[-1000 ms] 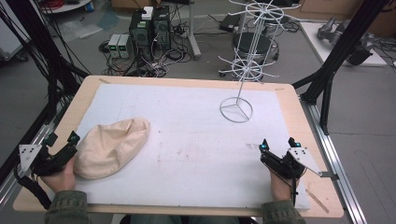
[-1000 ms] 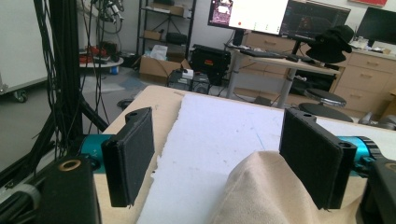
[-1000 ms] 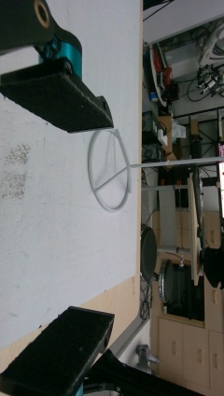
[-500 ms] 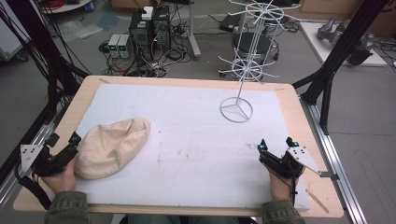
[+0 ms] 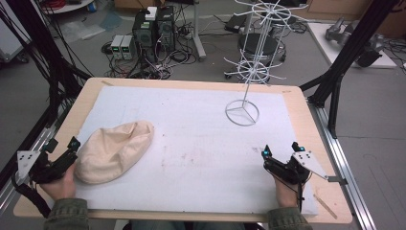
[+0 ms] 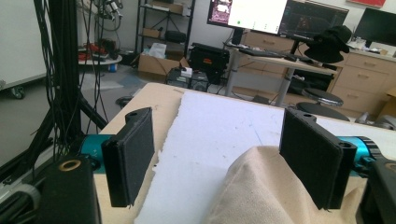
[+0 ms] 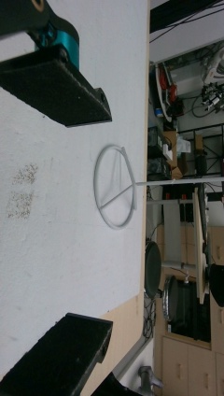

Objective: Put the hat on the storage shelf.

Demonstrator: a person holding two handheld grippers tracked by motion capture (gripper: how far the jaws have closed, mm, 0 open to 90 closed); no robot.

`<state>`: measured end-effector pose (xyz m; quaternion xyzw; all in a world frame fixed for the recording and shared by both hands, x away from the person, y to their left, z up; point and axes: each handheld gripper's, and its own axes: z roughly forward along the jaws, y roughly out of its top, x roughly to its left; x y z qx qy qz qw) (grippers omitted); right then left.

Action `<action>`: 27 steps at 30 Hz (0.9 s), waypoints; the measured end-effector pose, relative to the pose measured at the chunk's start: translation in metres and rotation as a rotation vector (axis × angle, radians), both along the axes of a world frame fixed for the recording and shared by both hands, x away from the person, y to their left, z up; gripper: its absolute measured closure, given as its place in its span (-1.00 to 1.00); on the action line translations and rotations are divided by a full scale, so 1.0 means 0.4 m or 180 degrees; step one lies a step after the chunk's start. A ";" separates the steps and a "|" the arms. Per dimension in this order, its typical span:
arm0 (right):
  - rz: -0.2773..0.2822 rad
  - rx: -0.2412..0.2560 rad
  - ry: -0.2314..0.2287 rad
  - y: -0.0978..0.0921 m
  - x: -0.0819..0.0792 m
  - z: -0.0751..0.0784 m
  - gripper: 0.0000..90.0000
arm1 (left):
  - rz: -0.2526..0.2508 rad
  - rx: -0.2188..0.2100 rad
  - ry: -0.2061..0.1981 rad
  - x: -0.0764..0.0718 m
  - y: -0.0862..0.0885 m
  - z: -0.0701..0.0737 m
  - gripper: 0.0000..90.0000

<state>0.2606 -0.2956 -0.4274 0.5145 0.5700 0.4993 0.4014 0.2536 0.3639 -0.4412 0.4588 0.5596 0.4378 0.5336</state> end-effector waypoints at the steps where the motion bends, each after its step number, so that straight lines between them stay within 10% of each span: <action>1: 0.0000 0.0010 0.0008 0.000 0.001 0.000 -0.96 | -0.0007 0.0002 0.0001 0.001 -0.001 0.000 -0.41; 17: -0.0022 0.0016 0.0013 0.002 -0.006 0.001 -0.96 | -0.0074 -0.0005 0.0012 0.006 -0.004 0.006 -0.41; 27: -0.0028 0.0028 0.0031 0.002 -0.004 0.000 -0.96 | -0.0386 0.0281 0.0230 0.050 -0.023 0.058 -0.41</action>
